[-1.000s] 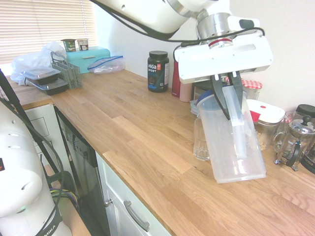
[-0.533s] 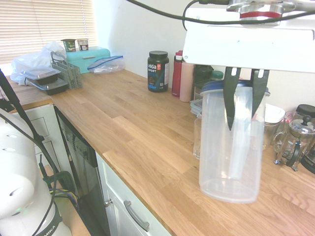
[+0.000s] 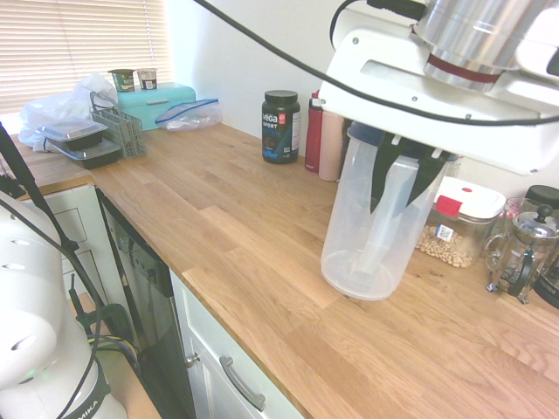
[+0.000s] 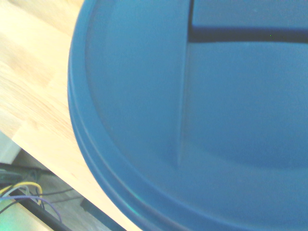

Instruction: Pour me some water

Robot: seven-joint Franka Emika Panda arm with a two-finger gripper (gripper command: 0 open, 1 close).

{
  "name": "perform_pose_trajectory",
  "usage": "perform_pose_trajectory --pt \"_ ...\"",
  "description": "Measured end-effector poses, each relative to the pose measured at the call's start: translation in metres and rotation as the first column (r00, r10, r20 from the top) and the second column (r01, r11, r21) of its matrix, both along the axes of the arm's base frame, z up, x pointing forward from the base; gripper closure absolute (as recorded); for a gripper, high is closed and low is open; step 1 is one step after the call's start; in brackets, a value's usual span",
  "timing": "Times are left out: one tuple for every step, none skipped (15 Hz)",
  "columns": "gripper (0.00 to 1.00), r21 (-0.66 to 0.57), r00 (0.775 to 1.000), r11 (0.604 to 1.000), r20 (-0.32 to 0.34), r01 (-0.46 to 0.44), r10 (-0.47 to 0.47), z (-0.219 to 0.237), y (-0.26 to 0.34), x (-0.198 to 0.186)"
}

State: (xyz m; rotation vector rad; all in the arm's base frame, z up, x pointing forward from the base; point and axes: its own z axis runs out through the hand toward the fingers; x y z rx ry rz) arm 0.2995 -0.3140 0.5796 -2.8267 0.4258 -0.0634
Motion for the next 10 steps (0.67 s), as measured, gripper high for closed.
perform_pose_trajectory --pt "1.0 0.002 1.0 1.0 -0.003 0.01 -0.01 -0.004 -0.006 -0.009" --pt "1.0 -0.012 1.0 1.0 -0.01 0.023 -0.023 -0.008 -0.008 -0.017" --pt "1.0 -0.039 0.999 0.998 -0.01 0.052 -0.052 -0.01 -0.006 -0.025" --pt "1.0 -0.062 0.996 0.994 0.002 0.089 -0.089 -0.012 0.001 -0.034" --pt "1.0 -0.079 0.992 0.989 0.021 0.123 -0.121 -0.012 0.011 -0.044" --pt "1.0 -0.094 0.986 0.982 0.039 0.165 -0.162 -0.013 0.024 -0.054" --pt "1.0 -0.101 0.976 0.972 0.052 0.214 -0.21 -0.015 0.041 -0.062" --pt "1.0 -0.095 0.963 0.959 0.057 0.267 -0.262 -0.019 0.06 -0.069" --pt "1.0 -0.083 0.947 0.943 0.052 0.321 -0.318 -0.025 0.081 -0.073" --pt "1.0 -0.068 0.926 0.924 0.045 0.376 -0.374 -0.03 0.104 -0.075"
